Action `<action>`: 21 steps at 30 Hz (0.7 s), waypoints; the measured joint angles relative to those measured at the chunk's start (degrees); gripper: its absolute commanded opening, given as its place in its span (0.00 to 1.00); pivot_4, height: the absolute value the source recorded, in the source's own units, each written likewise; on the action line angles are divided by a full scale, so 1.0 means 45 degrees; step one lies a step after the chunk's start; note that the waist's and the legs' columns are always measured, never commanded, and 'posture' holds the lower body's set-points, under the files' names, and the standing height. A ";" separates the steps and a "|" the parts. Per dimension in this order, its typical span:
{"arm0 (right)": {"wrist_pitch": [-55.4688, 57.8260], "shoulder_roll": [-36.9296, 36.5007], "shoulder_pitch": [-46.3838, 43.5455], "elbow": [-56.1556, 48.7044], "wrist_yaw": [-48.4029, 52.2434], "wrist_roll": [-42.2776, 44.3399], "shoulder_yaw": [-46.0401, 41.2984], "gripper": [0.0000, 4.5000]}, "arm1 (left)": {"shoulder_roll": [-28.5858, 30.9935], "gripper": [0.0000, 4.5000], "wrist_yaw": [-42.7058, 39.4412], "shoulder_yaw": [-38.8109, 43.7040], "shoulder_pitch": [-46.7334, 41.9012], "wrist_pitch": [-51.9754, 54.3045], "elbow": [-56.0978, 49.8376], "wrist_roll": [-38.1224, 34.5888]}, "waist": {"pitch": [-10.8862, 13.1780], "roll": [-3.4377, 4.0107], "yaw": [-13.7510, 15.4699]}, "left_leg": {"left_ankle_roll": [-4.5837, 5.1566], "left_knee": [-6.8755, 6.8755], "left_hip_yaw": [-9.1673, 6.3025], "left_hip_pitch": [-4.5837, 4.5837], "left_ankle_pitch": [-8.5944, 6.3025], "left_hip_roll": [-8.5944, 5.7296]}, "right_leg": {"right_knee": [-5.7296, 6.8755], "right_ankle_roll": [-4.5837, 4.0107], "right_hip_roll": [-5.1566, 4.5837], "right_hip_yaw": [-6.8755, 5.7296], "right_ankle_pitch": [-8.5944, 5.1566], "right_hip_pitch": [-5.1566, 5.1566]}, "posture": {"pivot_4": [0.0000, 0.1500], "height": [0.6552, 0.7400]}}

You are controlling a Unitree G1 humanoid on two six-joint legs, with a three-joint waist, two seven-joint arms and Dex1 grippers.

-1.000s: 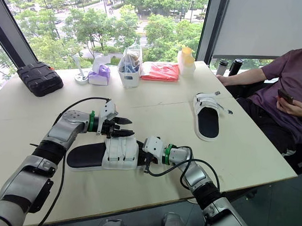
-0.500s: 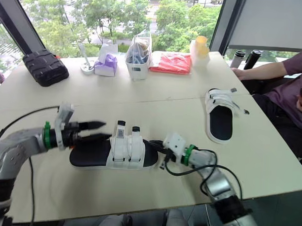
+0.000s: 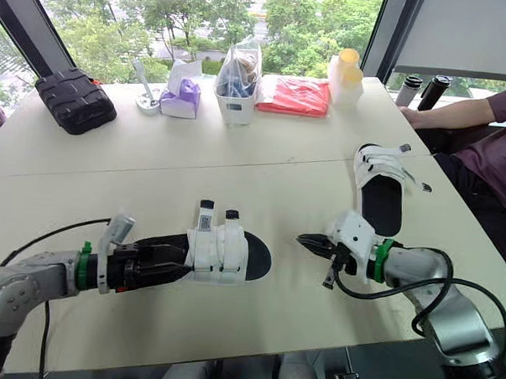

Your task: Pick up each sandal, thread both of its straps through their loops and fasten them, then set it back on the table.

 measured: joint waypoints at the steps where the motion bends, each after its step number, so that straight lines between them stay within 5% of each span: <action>1: 0.0126 0.0001 0.0014 -0.0184 -0.0049 0.0093 -0.0050 0.00 | -0.0058 1.00 -0.0012 -0.0151 -0.0116 -0.0024 0.0050 0.0021 | 0.0000 0.0000 0.0005 | 0.0000 0.0000 0.0000 0.0001 0.0000 0.0000 | 0.0001 0.0000 0.0000 0.0000 0.0001 0.0001 | 1.00 1.00; 8: 0.0866 0.0029 0.0197 -0.0753 -0.0721 0.0292 -0.0309 0.00 | -0.2729 1.00 -0.0503 -0.2216 -0.2706 -0.0935 0.2482 0.0365 | 0.0006 -0.0005 0.0135 | 0.0019 0.0164 -0.0017 -0.0013 -0.0012 -0.0011 | -0.0002 0.0054 0.0000 -0.0021 0.0036 0.0095 | 1.00 1.00; 11: 0.0867 0.0016 0.0455 -0.1004 -0.0864 0.0130 -0.0324 0.00 | -0.2594 0.80 -0.1013 -0.2995 -0.3074 -0.1636 0.3091 0.1165 | 0.0002 0.0003 -0.0040 | 0.0061 0.0168 0.0014 0.0031 -0.0036 -0.0017 | -0.0013 0.0067 -0.0003 0.0015 0.0046 0.0131 | 1.00 1.00; 18: 0.0970 0.0019 0.0736 -0.1077 -0.1149 0.0018 -0.0318 0.00 | -0.2681 0.02 -0.1608 -0.3390 -0.3258 -0.2122 0.3556 0.1563 | 0.0000 0.0007 0.0032 | 0.0063 0.0200 0.0006 0.0032 -0.0036 -0.0016 | -0.0003 0.0078 0.0002 0.0016 0.0054 0.0144 | 1.00 1.00; 21: 0.1055 0.0045 0.0724 -0.1174 -0.1281 0.0023 -0.0310 0.00 | -0.2822 0.00 -0.1607 -0.3380 -0.3333 -0.2126 0.3597 0.1622 | -0.0001 0.0009 0.0055 | 0.0063 0.0217 0.0001 0.0029 -0.0036 -0.0020 | -0.0002 0.0088 0.0001 0.0017 0.0061 0.0151 | 1.00 1.00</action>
